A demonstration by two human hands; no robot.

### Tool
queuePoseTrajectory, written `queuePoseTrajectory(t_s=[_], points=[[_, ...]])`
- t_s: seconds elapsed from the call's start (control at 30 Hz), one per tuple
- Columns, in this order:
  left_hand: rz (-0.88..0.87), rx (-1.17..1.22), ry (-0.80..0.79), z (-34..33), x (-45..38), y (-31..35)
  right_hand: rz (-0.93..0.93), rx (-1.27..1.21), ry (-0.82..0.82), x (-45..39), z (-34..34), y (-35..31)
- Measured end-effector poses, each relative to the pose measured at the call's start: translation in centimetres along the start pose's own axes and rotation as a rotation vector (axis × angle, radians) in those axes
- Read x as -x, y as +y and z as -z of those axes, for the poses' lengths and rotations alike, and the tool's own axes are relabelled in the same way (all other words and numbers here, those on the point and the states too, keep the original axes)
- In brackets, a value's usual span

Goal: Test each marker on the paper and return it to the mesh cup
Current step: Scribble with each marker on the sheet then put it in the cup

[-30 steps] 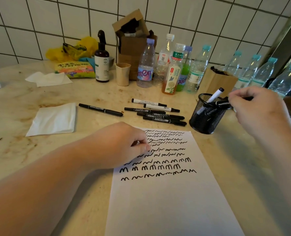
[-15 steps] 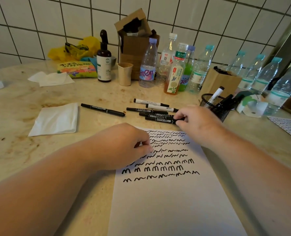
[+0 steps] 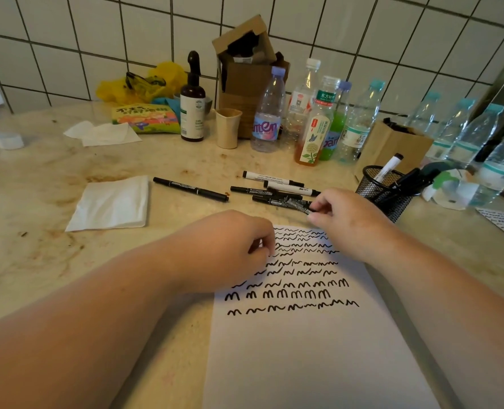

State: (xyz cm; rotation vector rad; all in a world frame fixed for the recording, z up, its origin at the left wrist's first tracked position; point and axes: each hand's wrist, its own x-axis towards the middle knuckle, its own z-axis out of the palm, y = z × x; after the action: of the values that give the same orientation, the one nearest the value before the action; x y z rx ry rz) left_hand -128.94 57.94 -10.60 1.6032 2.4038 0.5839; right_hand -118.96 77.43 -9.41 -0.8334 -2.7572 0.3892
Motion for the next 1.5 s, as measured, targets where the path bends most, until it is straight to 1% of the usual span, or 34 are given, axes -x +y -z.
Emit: queuePoseTrajectory(t_s=[0.03,0.1,0.17,0.3,0.43,0.5,0.57,0.63,0.73,0.77,0.83,0.87,0.9,0.93,0.97,1.0,1.03,1.1,1.13,1.2,1.27,1.43,1.5], points=[[0.009,0.028,0.011,0.0,-0.1,0.0,0.002,-0.147,-0.031,0.8,0.4,-0.5],[0.019,0.053,0.032,-0.1,-0.2,-0.1,0.017,-0.423,-0.142,2.4,0.7,-1.3],[0.005,0.064,0.055,-0.2,-0.2,0.1,0.029,-0.623,-0.211,3.7,0.4,-1.7],[-0.026,0.121,0.027,0.1,0.1,0.6,0.016,-0.996,-0.209,5.4,-0.3,-1.8],[-0.046,0.081,0.031,0.4,0.3,0.9,0.079,-1.150,-0.193,5.8,-1.0,-1.5],[-0.022,0.108,0.047,0.6,0.3,1.0,0.103,-1.246,-0.205,5.9,-1.2,-1.2],[-0.025,0.147,0.017,0.9,0.5,1.2,0.130,-1.317,-0.211,6.0,-0.8,-1.1],[-0.086,0.220,-0.079,1.1,0.8,1.4,0.217,-1.333,-0.229,6.2,-0.4,-0.9],[-0.174,0.379,-0.264,1.5,1.1,1.0,0.350,-1.340,-0.292,6.5,-0.1,-0.8],[-0.194,0.437,-0.328,1.7,1.3,0.6,0.371,-1.365,-0.294,6.5,0.1,-0.7],[-0.199,0.557,-0.420,2.3,1.6,-0.3,0.372,-1.454,-0.225,6.5,0.5,-0.1],[-0.176,0.627,-0.414,2.6,1.7,-0.7,0.364,-1.474,-0.179,6.3,0.7,0.4],[-0.132,0.696,-0.365,2.9,1.6,-1.0,0.349,-1.467,-0.146,6.2,0.9,0.8],[-0.083,0.730,-0.279,3.0,1.4,-1.1,0.327,-1.439,-0.127,6.2,0.9,1.0],[-0.038,0.683,-0.168,2.8,1.1,-1.2,0.302,-1.389,-0.124,6.2,0.8,1.0],[0.001,0.552,-0.061,2.6,0.7,-1.1,0.282,-1.322,-0.132,6.3,0.7,0.9],[0.030,0.373,0.014,2.2,0.3,-1.0,0.262,-1.251,-0.147,6.5,0.7,0.4],[0.055,0.075,0.050,1.2,-0.1,-1.0,0.224,-1.123,-0.169,6.9,1.2,-0.8],[0.066,0.007,0.036,0.9,-0.1,-1.0,0.216,-1.049,-0.181,7.2,1.8,-1.3],[0.082,-0.050,0.007,0.6,0.0,-1.0,0.222,-0.878,-0.221,7.9,2.8,-2.3],[0.081,-0.068,0.006,0.6,0.0,-1.1,0.219,-0.796,-0.253,8.9,2.9,-3.2],[0.051,-0.081,0.003,0.5,-0.1,-1.1,0.121,-0.926,-0.235,11.2,-0.1,-4.4],[0.042,-0.075,-0.006,0.5,-0.1,-1.3,0.058,-1.014,-0.218,11.5,-1.5,-4.4]])
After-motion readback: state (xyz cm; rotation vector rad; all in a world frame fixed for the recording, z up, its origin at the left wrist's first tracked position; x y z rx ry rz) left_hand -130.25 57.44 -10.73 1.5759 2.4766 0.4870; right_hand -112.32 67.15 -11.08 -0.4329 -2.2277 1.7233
